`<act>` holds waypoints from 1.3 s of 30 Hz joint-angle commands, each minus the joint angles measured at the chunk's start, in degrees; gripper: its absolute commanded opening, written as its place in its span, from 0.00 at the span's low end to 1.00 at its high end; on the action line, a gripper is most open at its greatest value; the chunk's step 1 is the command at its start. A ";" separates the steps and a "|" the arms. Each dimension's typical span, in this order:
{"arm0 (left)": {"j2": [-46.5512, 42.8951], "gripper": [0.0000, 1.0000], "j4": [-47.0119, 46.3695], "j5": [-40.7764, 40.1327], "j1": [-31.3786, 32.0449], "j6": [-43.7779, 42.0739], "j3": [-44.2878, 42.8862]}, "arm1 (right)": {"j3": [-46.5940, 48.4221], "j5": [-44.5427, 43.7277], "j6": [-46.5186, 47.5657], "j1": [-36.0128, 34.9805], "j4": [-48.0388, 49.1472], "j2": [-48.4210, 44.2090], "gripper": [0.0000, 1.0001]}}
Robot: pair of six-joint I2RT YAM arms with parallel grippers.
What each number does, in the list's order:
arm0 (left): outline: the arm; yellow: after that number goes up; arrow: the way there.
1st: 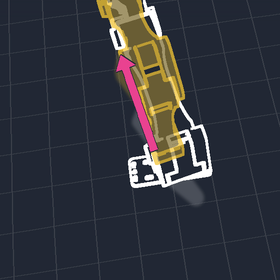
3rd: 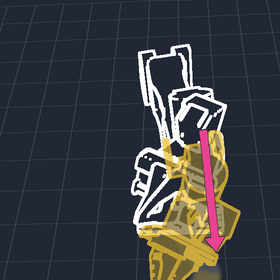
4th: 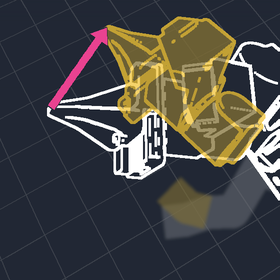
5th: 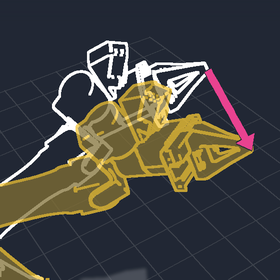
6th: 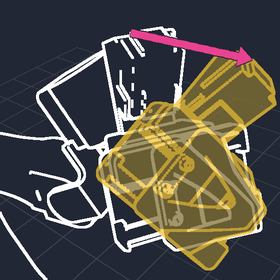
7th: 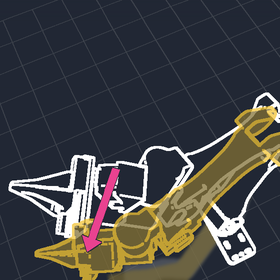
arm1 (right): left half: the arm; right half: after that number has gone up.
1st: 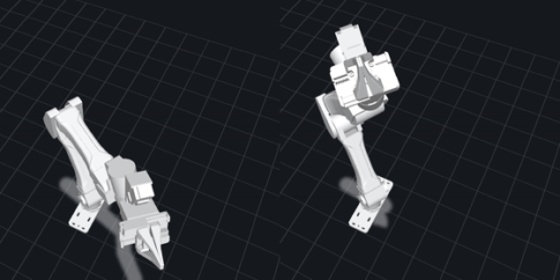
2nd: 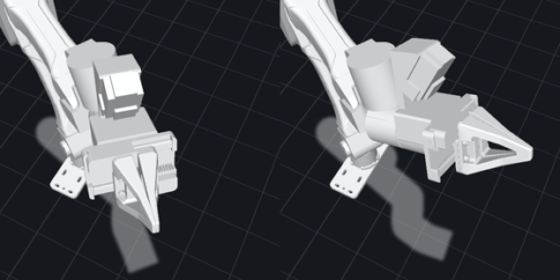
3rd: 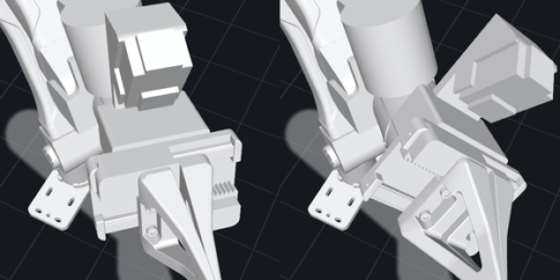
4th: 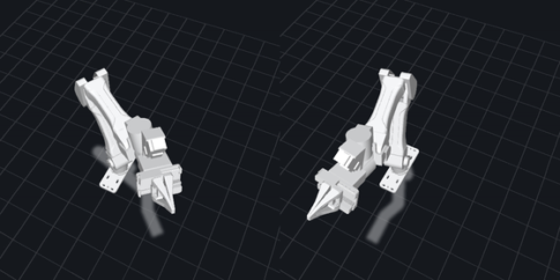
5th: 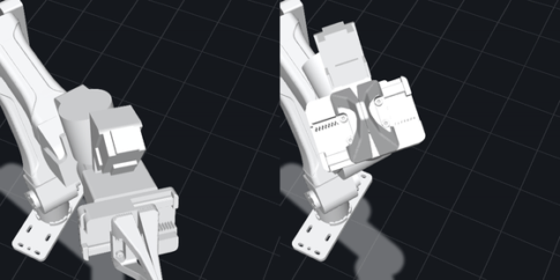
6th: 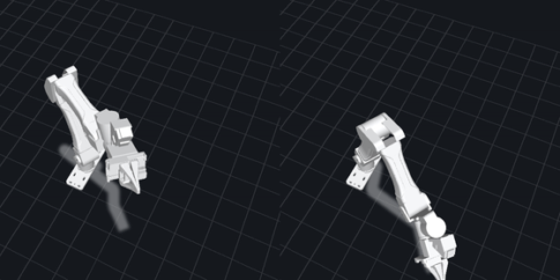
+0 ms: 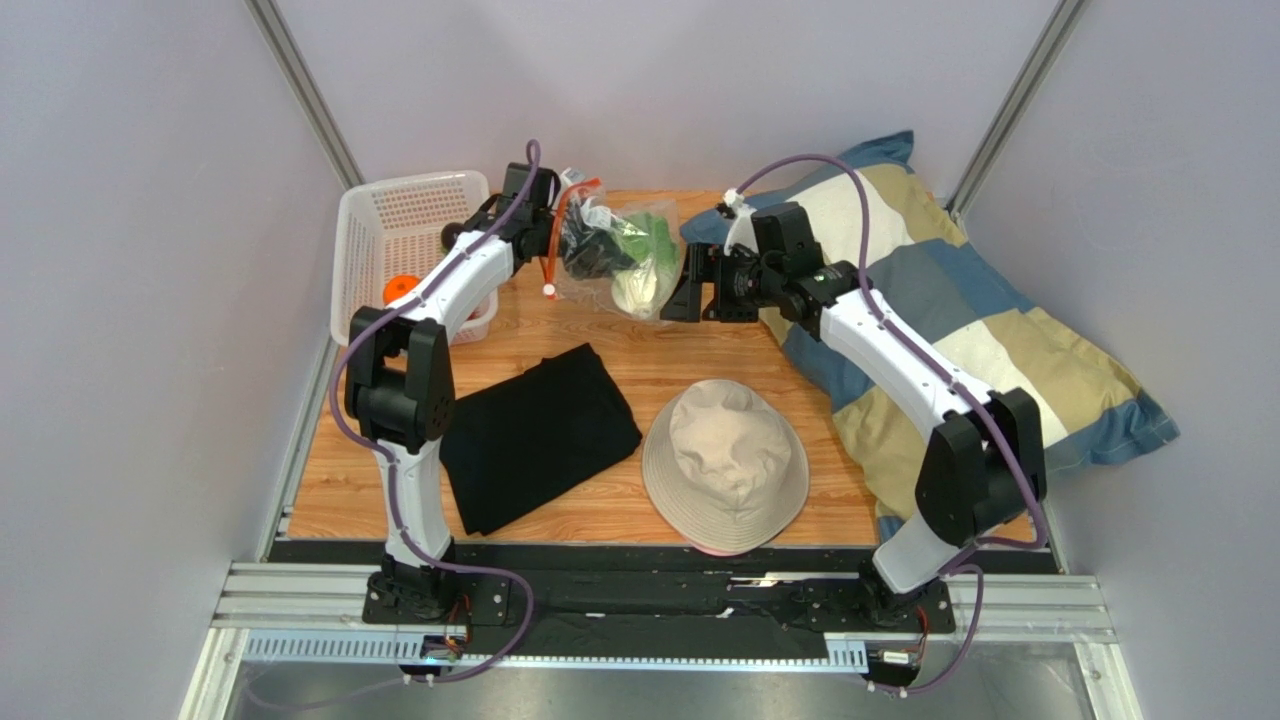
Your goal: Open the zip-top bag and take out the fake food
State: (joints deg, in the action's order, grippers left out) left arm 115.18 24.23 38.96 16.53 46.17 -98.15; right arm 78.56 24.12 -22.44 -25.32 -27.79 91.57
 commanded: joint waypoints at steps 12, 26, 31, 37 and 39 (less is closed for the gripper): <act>-8.30 0.00 -5.08 5.61 0.43 4.63 4.99 | 0.97 1.72 4.51 -0.25 9.07 6.95 0.21; -13.04 0.00 12.67 -4.50 -2.73 -17.51 4.72 | 5.02 -10.41 2.83 1.50 3.01 9.24 0.00; -16.12 0.00 11.63 1.72 -4.32 -20.68 10.34 | 12.39 -11.11 4.76 1.68 2.57 14.50 0.00; -20.16 0.00 1.89 10.87 -5.63 -12.72 16.93 | 15.39 -19.97 9.34 2.11 3.88 20.40 0.00; -21.74 0.00 -2.86 11.92 -5.90 -8.32 19.13 | 15.13 -21.04 9.69 2.47 5.29 21.71 0.00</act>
State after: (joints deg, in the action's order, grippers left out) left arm 98.32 28.36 43.59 11.38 31.22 -81.78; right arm 91.70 12.82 -16.47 -24.69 -26.15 111.00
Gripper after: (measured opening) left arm 0.048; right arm 0.010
